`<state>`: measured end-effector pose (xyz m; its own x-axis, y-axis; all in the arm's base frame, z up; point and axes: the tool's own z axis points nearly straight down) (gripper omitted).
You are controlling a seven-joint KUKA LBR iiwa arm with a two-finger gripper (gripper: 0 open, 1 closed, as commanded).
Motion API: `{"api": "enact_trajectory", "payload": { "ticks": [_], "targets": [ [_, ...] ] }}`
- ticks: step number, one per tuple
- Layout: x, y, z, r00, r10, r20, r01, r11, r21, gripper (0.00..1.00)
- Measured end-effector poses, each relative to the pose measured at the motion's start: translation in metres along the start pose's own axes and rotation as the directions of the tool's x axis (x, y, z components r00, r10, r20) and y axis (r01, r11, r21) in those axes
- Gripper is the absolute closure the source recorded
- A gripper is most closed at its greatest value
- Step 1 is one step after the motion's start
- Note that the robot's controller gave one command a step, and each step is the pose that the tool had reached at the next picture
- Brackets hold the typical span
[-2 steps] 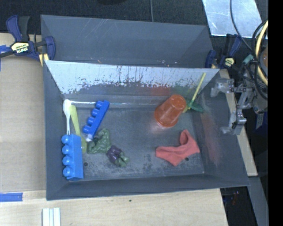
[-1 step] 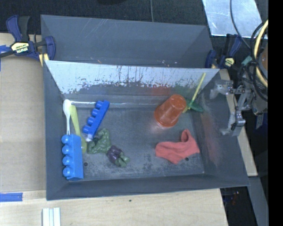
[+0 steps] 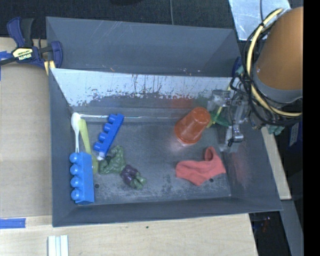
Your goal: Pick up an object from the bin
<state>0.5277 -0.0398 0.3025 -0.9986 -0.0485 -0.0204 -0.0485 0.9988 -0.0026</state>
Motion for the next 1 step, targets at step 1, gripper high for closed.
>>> {"api": "enact_trajectory", "payload": {
  "ticks": [1],
  "targets": [
    [-0.0191,0.0039,0.0214,0.994,-0.11,0.001,0.11,0.994,-0.003,0.0]
  ]
}}
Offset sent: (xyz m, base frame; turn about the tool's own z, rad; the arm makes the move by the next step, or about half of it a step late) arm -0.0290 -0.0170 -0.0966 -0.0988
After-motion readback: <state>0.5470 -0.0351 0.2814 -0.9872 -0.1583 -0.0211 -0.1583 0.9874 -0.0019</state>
